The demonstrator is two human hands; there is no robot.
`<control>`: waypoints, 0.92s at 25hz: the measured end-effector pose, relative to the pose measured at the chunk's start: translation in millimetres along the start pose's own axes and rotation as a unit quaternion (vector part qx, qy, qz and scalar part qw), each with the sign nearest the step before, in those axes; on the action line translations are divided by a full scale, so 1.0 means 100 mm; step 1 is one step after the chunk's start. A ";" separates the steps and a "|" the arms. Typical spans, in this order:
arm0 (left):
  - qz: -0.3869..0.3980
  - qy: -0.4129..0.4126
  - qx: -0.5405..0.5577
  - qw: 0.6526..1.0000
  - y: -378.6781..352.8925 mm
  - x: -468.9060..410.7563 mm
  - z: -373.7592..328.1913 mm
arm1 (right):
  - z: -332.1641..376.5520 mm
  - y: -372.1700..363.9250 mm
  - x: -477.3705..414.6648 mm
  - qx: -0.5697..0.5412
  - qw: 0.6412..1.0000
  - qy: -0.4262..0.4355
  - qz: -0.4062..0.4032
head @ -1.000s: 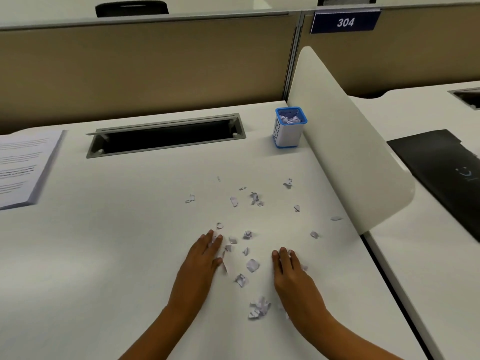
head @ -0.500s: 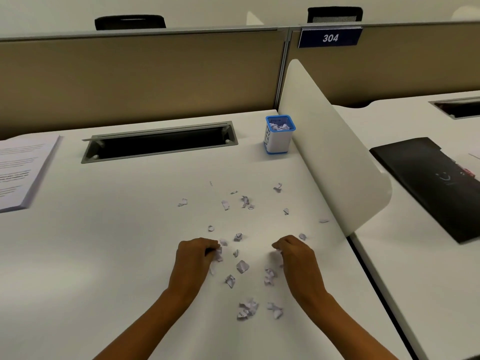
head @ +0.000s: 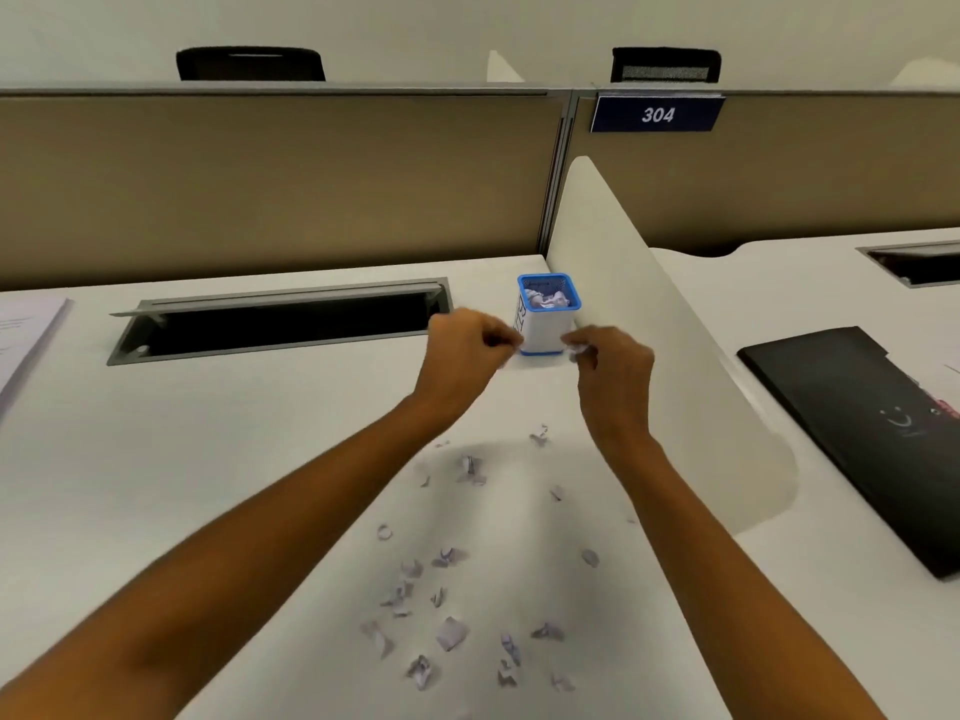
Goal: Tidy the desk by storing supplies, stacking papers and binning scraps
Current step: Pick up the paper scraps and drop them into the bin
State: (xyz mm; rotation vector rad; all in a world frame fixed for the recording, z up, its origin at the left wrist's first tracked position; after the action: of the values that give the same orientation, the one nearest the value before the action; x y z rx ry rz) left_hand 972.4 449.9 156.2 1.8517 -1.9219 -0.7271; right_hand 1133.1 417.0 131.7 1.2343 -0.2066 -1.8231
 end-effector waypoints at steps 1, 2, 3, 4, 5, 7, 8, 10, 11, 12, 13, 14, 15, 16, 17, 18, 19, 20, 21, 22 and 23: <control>-0.006 0.001 0.001 1.000 -0.07 -0.22 -0.09 | -0.07 -0.06 -0.20 -0.001 1.000 -0.021 -0.011; -0.015 0.012 0.007 1.000 -0.15 -0.43 -0.16 | -0.12 -0.12 -0.37 0.000 0.999 -0.036 -0.023; -0.026 0.028 0.017 0.999 -0.25 -0.63 -0.21 | -0.17 -0.18 -0.53 0.004 0.998 -0.045 -0.034; -0.038 0.047 0.029 0.998 -0.36 -0.80 -0.25 | -0.22 -0.25 -0.66 0.006 0.998 -0.053 -0.039; -0.048 0.064 0.044 0.996 -0.46 -0.95 -0.26 | -0.26 -0.32 -0.77 0.008 0.998 -0.058 -0.036; -0.051 0.089 0.067 0.992 -0.62 -1.18 -0.27 | -0.36 -0.45 -0.94 0.008 0.997 -0.071 -0.020; -0.045 0.097 0.070 0.992 -0.67 -1.25 -0.27 | -0.41 -0.51 -1.00 0.013 0.997 -0.077 -0.009; -0.028 0.100 0.068 0.992 -0.71 -1.33 -0.23 | -0.49 -0.59 -1.07 0.025 0.996 -0.082 0.021; -0.025 0.096 0.071 0.993 -0.70 -1.34 -0.20 | -0.52 -0.62 -1.09 0.028 0.996 -0.082 0.035; -0.030 0.090 0.078 0.992 -0.67 -1.33 -0.16 | -0.55 -0.66 -1.12 0.027 0.995 -0.084 0.050; -0.040 0.083 0.090 0.992 -0.63 -1.29 -0.10 | -0.56 -0.68 -1.13 0.028 0.994 -0.082 0.066; -0.050 0.078 0.104 0.990 -0.58 -1.24 -0.03 | -0.57 -0.70 -1.15 0.026 0.993 -0.080 0.085; -0.058 0.075 0.113 0.989 -0.53 -1.18 0.05 | -0.57 -0.71 -1.16 0.021 0.991 -0.077 0.107; -0.064 0.075 0.116 0.988 -0.48 -1.10 0.13 | -0.56 -0.71 -1.17 0.010 0.989 -0.078 0.125; -0.067 0.076 0.113 0.988 -0.43 -1.01 0.21 | -0.55 -0.69 -1.17 0.000 0.988 -0.078 0.132; -0.068 0.078 0.107 0.989 -0.38 -0.93 0.30 | -0.54 -0.65 -1.16 -0.001 0.989 -0.075 0.125; -0.069 0.079 0.102 0.989 -0.33 -0.84 0.39 | -0.53 -0.60 -1.13 0.007 0.992 -0.066 0.106; -0.071 0.079 0.099 0.989 -0.28 -0.74 0.47 | -0.51 -0.55 -1.07 0.018 0.995 -0.048 0.080; -0.073 0.078 0.098 0.989 -0.22 -0.63 0.55 | -0.47 -0.50 -0.99 0.024 0.998 -0.023 0.052; -0.076 0.079 0.094 0.990 -0.16 -0.51 0.62 | -0.45 -0.44 -0.89 0.022 0.999 -0.001 0.026; -0.080 0.081 0.086 0.990 -0.10 -0.39 0.70 | -0.41 -0.38 -0.77 0.016 1.000 0.015 0.005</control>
State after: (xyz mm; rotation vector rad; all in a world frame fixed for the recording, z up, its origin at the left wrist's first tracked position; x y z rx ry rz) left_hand 941.4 496.4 97.6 2.1179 -1.7967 -0.4523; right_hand 1152.3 509.7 140.9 1.2787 -0.2253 -1.7976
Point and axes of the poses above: each hand's wrist, its own x-axis away from the middle knuckle, its own y-axis out of the back of the hand, z = x × y, the point moved 2 cm from there along -x, towards the middle knuckle, and after that the axes turned 14 degrees about y, right-handed, at the moved point
